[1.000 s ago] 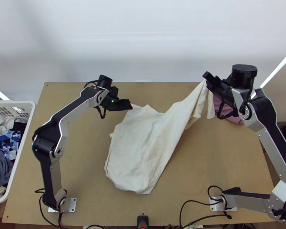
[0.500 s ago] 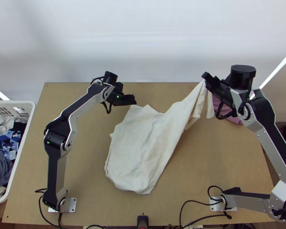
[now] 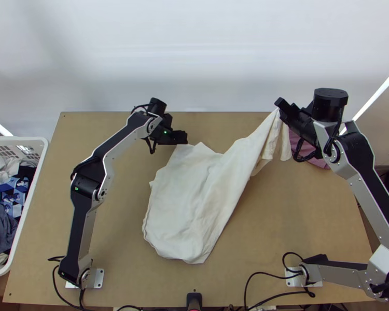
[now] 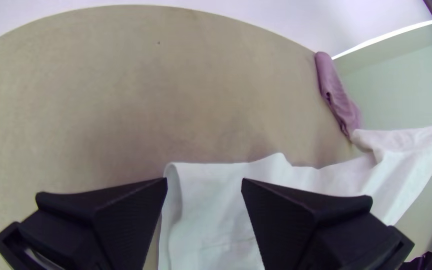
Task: Fold the t-shirt
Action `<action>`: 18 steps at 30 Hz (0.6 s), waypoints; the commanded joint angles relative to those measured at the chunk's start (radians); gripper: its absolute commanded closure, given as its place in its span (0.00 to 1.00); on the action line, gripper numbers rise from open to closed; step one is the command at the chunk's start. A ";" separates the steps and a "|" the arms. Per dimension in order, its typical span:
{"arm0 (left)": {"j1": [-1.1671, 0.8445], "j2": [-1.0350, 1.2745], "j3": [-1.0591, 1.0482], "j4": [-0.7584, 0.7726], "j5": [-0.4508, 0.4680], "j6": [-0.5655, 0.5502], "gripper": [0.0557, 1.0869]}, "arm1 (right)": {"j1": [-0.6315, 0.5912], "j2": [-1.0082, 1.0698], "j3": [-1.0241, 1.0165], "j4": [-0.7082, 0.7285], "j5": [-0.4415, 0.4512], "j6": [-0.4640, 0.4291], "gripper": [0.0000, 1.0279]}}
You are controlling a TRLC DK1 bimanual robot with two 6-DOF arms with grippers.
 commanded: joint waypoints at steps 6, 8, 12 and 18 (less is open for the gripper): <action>-0.009 0.035 0.023 -0.009 -0.037 0.029 0.96 | 0.004 -0.045 -0.022 0.028 0.017 0.004 0.97; 0.004 0.023 0.027 0.005 -0.045 0.026 0.96 | -0.001 -0.048 -0.025 0.016 0.018 -0.004 0.97; 0.061 -0.037 0.065 0.006 -0.046 -0.039 0.96 | -0.019 -0.070 -0.047 0.008 0.028 -0.027 0.97; 0.129 -0.220 0.073 0.002 -0.046 -0.098 0.96 | -0.085 -0.099 -0.090 -0.022 0.029 -0.074 0.97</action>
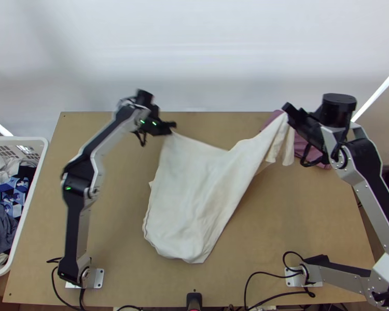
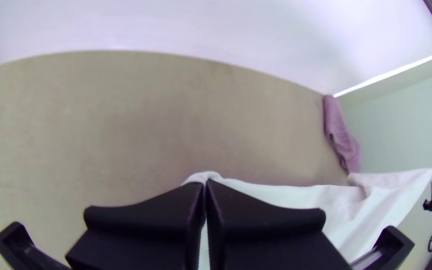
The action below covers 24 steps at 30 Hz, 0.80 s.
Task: Fold the t-shirt
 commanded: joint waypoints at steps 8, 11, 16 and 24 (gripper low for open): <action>0.064 -0.369 0.037 -0.055 -0.014 -0.061 0.96 | -0.077 -0.077 -0.079 0.063 0.115 -0.195 0.97; 0.067 -0.439 0.036 -0.068 -0.029 -0.073 0.96 | -0.066 -0.058 -0.027 0.081 0.114 -0.333 0.97; 0.078 -0.482 0.002 -0.104 -0.043 -0.073 0.96 | -0.038 -0.049 0.017 0.118 0.114 -0.425 0.97; 0.074 -0.450 -0.274 0.025 -0.067 -0.070 0.96 | -0.017 -0.072 -0.081 0.178 0.114 -0.422 0.97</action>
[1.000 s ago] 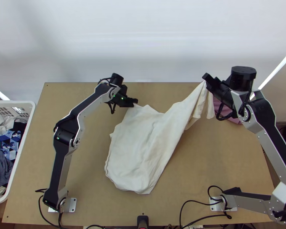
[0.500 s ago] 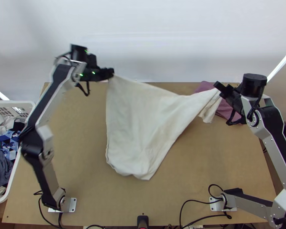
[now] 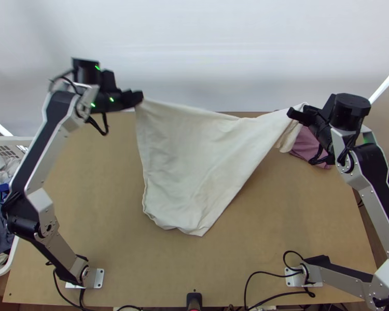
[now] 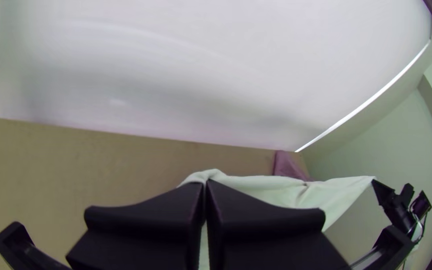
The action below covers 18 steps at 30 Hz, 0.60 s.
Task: Fold the t-shirt
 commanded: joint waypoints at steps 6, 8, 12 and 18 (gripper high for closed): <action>-0.035 0.191 -0.163 0.179 -0.019 -0.016 0.96 | 0.010 -0.044 -0.132 0.097 0.012 -0.009 0.97; -0.043 0.265 -0.140 0.219 -0.022 -0.015 0.96 | 0.012 -0.049 -0.165 0.115 0.012 -0.004 0.97; -0.051 0.437 -0.005 0.233 -0.030 -0.016 0.96 | 0.024 -0.056 -0.223 0.150 0.012 0.009 0.97; -0.054 0.616 0.210 0.202 -0.030 -0.021 0.96 | 0.047 -0.064 -0.275 0.189 0.012 0.023 0.97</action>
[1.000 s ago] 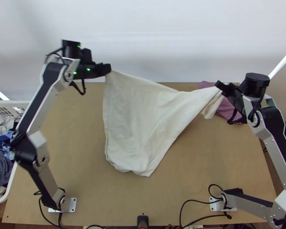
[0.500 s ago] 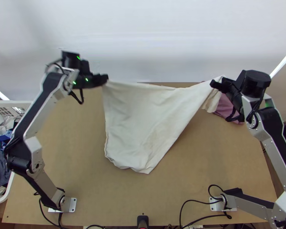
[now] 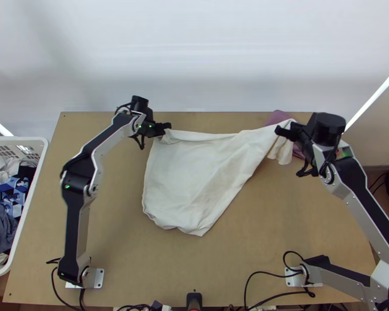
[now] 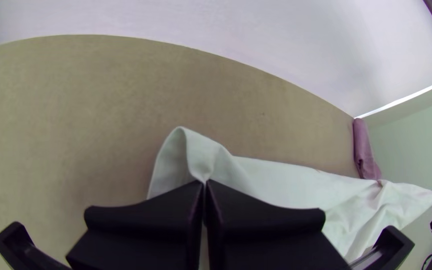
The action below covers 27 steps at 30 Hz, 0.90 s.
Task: Fold the t-shirt
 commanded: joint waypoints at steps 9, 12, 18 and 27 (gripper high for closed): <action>0.004 0.083 0.208 0.033 -0.004 -0.042 0.96 | 0.026 -0.033 -0.061 0.055 0.014 0.052 0.97; 0.001 0.084 0.208 0.020 0.004 -0.038 0.63 | 0.036 -0.033 -0.059 0.060 0.014 0.054 0.97; 0.000 0.075 0.206 -0.056 0.025 0.033 0.05 | 0.040 -0.033 -0.058 0.061 0.014 0.054 0.97; 0.047 0.064 0.206 -0.124 0.051 0.065 0.05 | 0.060 -0.037 -0.061 0.061 0.014 0.055 0.97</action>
